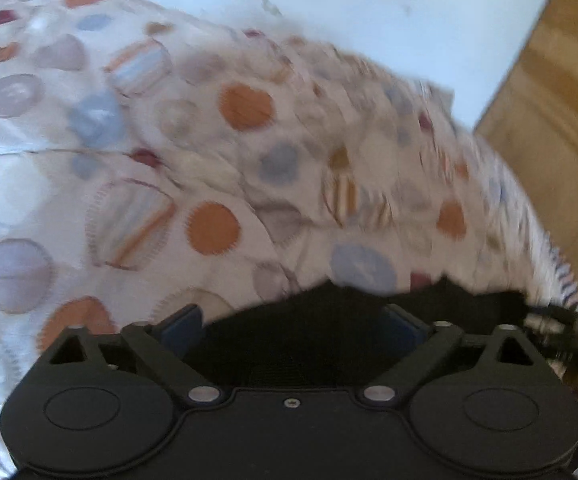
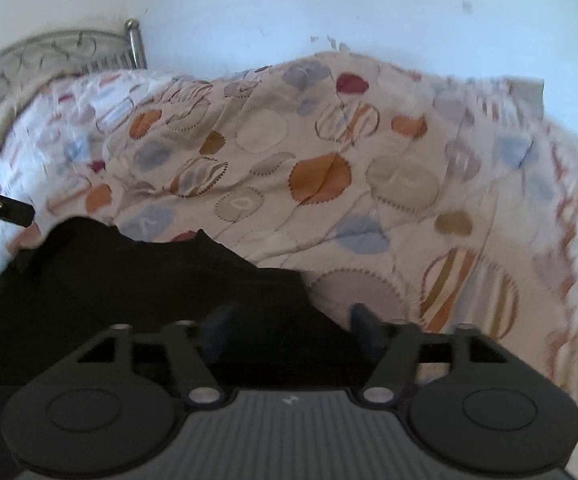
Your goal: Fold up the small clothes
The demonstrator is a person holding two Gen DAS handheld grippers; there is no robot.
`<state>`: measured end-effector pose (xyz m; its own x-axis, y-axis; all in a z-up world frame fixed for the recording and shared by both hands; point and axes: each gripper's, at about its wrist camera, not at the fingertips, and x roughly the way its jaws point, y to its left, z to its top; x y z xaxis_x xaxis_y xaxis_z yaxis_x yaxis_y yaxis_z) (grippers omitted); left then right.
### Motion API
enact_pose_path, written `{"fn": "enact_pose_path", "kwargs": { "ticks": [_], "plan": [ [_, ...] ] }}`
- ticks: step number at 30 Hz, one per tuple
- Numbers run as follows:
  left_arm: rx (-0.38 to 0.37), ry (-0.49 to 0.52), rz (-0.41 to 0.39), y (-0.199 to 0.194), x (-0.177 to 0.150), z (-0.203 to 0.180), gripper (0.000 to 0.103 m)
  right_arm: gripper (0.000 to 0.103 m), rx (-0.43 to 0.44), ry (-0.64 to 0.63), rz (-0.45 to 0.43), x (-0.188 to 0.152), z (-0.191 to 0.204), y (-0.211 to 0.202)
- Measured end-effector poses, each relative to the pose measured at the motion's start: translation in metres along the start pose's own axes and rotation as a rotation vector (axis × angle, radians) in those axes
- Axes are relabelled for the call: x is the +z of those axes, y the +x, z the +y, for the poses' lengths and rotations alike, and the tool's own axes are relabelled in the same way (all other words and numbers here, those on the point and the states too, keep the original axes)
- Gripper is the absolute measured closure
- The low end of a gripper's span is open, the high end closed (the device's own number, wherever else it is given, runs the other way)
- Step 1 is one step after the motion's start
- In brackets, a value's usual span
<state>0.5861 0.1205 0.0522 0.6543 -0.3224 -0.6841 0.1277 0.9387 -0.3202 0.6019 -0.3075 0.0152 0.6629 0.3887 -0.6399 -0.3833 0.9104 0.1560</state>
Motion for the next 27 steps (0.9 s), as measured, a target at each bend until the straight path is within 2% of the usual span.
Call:
{"fn": "enact_pose_path", "kwargs": {
  "ticks": [2, 5, 8, 11, 14, 17, 18, 19, 20, 24, 27],
  "plan": [
    [0.001, 0.007, -0.047, -0.017, -0.002, 0.011, 0.001, 0.002, 0.014, 0.037, -0.021, 0.001, -0.008, -0.005],
    [-0.007, 0.046, -0.058, -0.034, -0.011, 0.023, 0.001, 0.0, 0.036, 0.083, -0.055, -0.001, -0.017, -0.021],
    [-0.002, 0.106, 0.001, -0.041, -0.039, 0.032, 0.001, 0.0, 0.042, 0.096, -0.055, -0.015, -0.023, -0.043],
    [0.04, 0.149, 0.047, -0.039, -0.074, 0.038, 0.003, 0.0, 0.037, 0.106, -0.069, -0.045, -0.025, -0.074],
    [0.077, 0.125, 0.044, -0.03, -0.092, 0.046, 0.017, 0.0, 0.017, 0.136, -0.089, -0.077, -0.023, -0.1],
    [0.082, 0.071, -0.004, -0.023, -0.091, 0.051, 0.031, 0.0, -0.033, 0.151, -0.116, -0.104, -0.016, -0.12],
    [0.093, 0.067, -0.023, -0.019, -0.088, 0.05, 0.051, 0.0, -0.049, 0.163, -0.131, -0.113, -0.014, -0.127],
    [0.104, 0.059, -0.027, -0.016, -0.085, 0.049, 0.087, 0.001, -0.052, 0.172, -0.139, -0.12, -0.012, -0.131],
    [0.116, 0.036, -0.022, -0.012, -0.082, 0.049, 0.097, 0.001, -0.05, 0.179, -0.142, -0.127, -0.009, -0.135],
    [0.171, -0.111, -0.046, -0.014, -0.073, 0.06, 0.098, 0.002, -0.083, 0.151, -0.173, -0.142, 0.005, -0.149],
    [0.15, -0.242, -0.054, -0.016, -0.073, 0.076, 0.098, 0.002, -0.076, 0.136, -0.174, -0.146, 0.01, -0.152]
  ]
}}
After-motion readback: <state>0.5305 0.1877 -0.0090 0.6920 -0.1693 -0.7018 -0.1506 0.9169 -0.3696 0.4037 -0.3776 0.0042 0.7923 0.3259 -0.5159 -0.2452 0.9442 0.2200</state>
